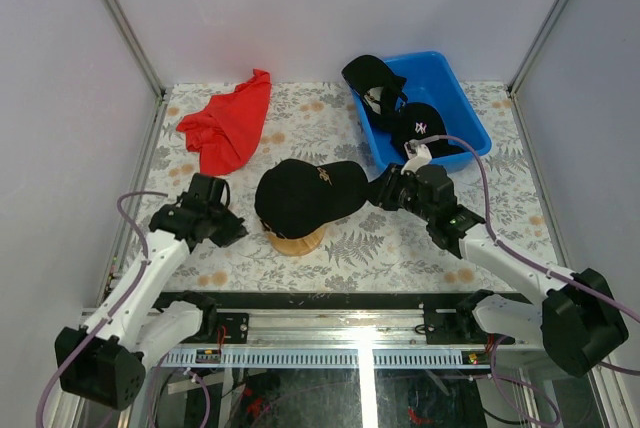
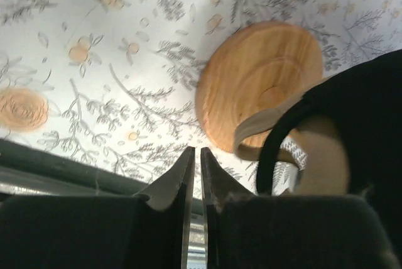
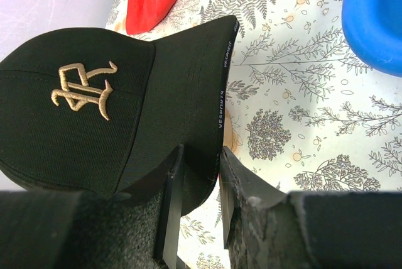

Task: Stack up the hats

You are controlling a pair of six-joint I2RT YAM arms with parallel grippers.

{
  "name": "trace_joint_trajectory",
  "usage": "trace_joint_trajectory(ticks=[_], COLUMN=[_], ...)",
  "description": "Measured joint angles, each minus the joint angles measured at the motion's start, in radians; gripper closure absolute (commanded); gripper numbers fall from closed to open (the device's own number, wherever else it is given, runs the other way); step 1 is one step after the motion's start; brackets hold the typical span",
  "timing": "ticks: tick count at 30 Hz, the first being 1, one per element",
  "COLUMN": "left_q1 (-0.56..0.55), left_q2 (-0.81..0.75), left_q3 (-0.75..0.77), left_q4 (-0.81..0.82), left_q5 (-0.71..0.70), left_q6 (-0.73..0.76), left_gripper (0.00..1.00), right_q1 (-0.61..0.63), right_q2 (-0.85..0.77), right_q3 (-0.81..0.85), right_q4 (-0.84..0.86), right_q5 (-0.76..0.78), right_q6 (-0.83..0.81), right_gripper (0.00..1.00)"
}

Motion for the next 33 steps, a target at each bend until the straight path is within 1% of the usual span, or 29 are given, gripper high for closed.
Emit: trace_joint_trajectory(ticks=[3,5,10,13,15,19,23,27,33], left_q1=[0.000,0.000,0.000,0.000,0.000,-0.021,-0.104,-0.183,-0.198], left_q2=[-0.073,-0.116,-0.246,-0.279,-0.267,-0.185,-0.058,0.015,0.084], left_q3=[-0.059,-0.122,-0.375,-0.493,-0.543,-0.565,-0.576,-0.608,-0.621], left_q4=[-0.027,-0.026,0.007,0.071,0.149,0.336,0.549,0.732,0.877], left_q5=[0.028,0.075,0.200,0.248,0.275,0.301,0.312,0.309,0.275], left_q6=[-0.045,-0.087,-0.227,-0.310,-0.367,-0.460,-0.560,-0.658,-0.731], left_gripper=[0.99,1.00,1.00,0.99,0.99,0.98,0.97,0.96,0.95], right_q1=[0.000,0.000,0.000,0.000,0.000,0.000,0.000,0.000,0.000], right_q2=[-0.012,-0.016,-0.025,-0.039,-0.051,-0.074,-0.092,-0.102,-0.109], right_q3=[0.000,-0.001,-0.005,-0.009,-0.016,-0.032,-0.039,-0.039,-0.039], right_q4=[-0.007,-0.007,-0.007,-0.008,-0.008,-0.013,-0.026,-0.037,-0.040], right_q5=[0.007,0.013,0.022,0.026,0.028,0.037,0.053,0.059,0.077], right_q6=[-0.003,-0.004,-0.003,-0.003,-0.002,0.003,0.010,0.013,0.013], right_gripper=[1.00,1.00,1.00,1.00,1.00,1.00,1.00,1.00,1.00])
